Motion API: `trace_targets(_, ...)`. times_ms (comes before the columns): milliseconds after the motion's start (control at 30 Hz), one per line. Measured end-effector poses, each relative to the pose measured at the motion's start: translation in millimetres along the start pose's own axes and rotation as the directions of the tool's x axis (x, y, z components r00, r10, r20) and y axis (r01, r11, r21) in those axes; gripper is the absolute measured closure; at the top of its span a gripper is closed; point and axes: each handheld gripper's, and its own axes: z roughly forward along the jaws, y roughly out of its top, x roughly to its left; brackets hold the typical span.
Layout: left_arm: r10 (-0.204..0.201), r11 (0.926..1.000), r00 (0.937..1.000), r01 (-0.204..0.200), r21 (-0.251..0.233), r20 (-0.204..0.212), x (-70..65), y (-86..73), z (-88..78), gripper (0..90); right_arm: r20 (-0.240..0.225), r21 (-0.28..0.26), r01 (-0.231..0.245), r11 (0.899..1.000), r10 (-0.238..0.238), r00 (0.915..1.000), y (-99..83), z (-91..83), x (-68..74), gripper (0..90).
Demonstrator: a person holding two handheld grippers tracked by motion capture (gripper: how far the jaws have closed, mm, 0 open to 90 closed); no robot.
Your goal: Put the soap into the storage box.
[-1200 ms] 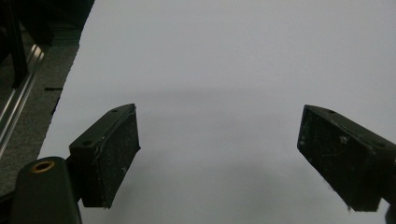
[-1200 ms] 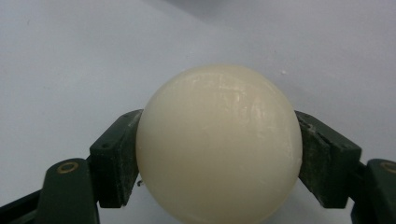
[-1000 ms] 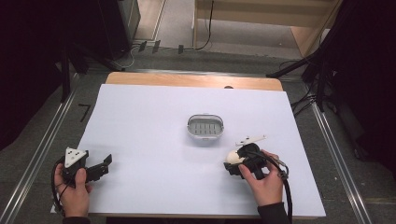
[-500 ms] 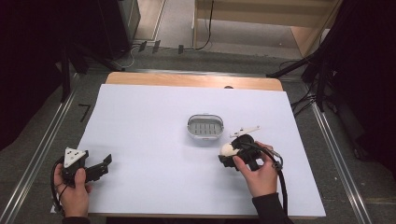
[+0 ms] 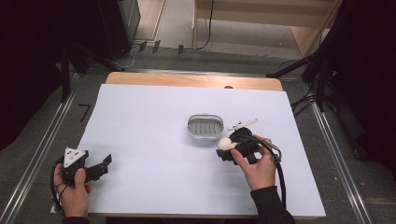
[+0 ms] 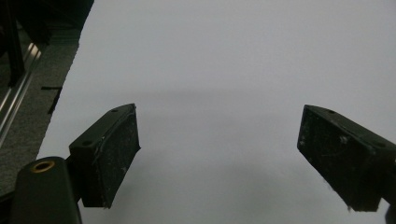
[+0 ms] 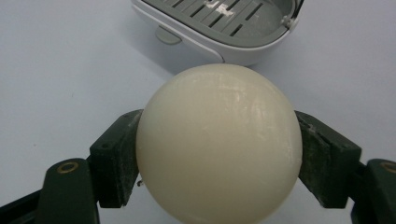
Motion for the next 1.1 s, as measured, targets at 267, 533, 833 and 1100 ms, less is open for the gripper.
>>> trace_targets(267, -0.001, 1.0000, 1.0000, 0.001, -0.001, 0.002, 0.2, 0.0, 0.0, 13.8, 0.001, -0.007, 0.007, 1.000, -0.007, 1.0000, 8.8, -1.8, 1.7, 24.8)
trace_targets(533, -0.002, 1.0000, 1.0000, 0.002, 0.001, 0.002, 0.2, 0.1, 0.0, 13.8, -0.002, -0.011, 0.016, 1.000, -0.016, 0.9999, 17.0, -2.1, 4.3, 24.9)
trace_targets(833, -0.005, 1.0000, 1.0000, 0.005, 0.000, 0.002, 0.4, 0.1, 0.1, 13.8, -0.015, -0.015, 0.021, 1.000, -0.021, 0.9997, 28.4, -4.3, 6.7, 24.9)
trace_targets(1100, -0.006, 1.0000, 1.0000, 0.006, -0.004, 0.003, 0.6, 0.0, 0.3, 13.8, -0.020, -0.020, 0.029, 0.999, -0.029, 0.9994, 38.3, -1.5, 9.3, 24.8)
